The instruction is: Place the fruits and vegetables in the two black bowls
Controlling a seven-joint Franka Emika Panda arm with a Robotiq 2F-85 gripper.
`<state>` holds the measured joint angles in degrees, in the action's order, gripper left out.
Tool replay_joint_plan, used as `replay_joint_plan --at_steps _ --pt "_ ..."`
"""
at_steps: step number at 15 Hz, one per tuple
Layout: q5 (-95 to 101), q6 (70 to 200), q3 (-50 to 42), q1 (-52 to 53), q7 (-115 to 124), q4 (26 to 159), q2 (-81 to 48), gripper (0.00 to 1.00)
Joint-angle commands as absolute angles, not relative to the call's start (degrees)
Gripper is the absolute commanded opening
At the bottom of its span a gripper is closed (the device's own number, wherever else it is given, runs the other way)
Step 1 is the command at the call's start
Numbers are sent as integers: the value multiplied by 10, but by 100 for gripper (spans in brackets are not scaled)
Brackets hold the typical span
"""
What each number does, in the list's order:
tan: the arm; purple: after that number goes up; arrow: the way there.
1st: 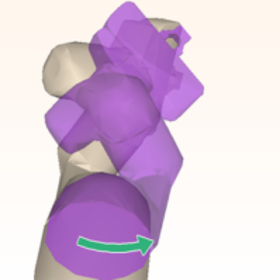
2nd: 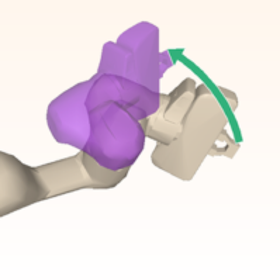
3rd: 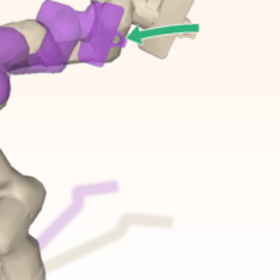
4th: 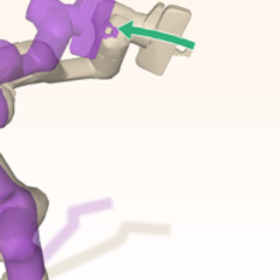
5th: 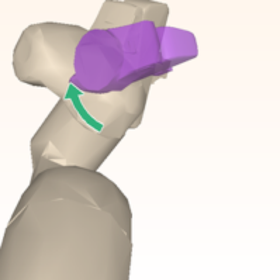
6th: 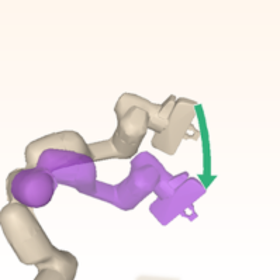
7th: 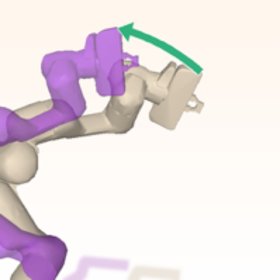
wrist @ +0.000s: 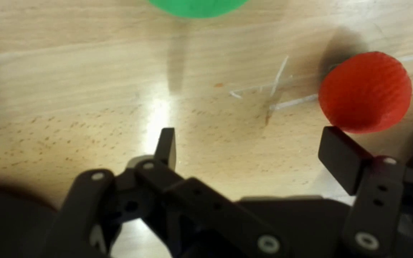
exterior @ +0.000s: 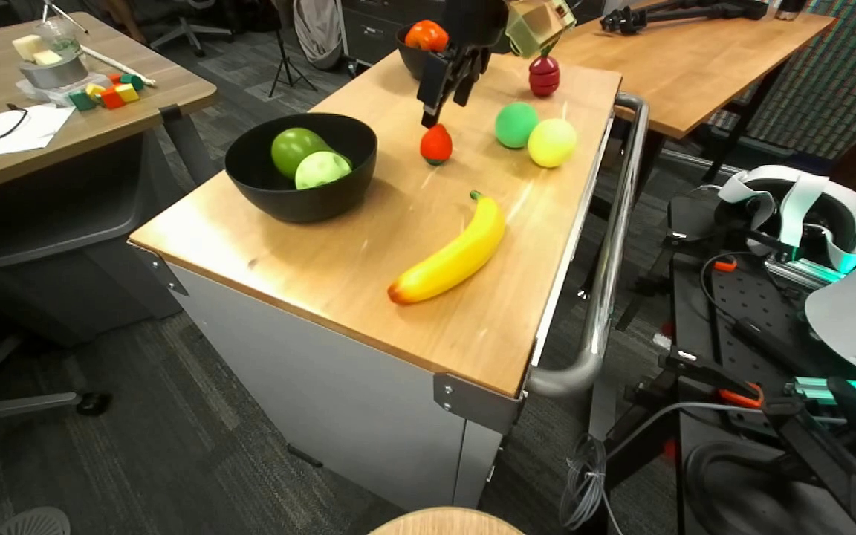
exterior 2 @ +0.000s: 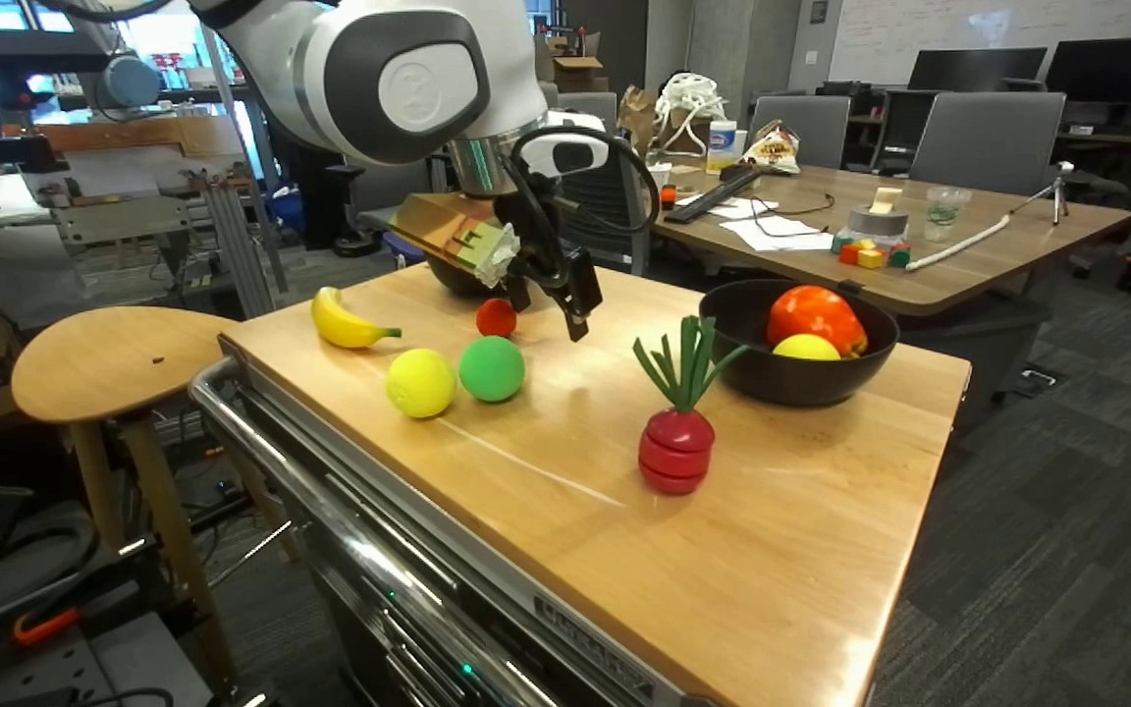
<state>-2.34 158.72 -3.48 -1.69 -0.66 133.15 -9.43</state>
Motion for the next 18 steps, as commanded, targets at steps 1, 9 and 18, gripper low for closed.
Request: replay_joint_plan --at_steps 1,9,18 --pt "-62 1568 -15 -25 -13 1313 -101 100" --pt "-181 1650 32 -23 -104 1349 -52 100" --pt "50 1582 -25 2 43 1339 -90 100"
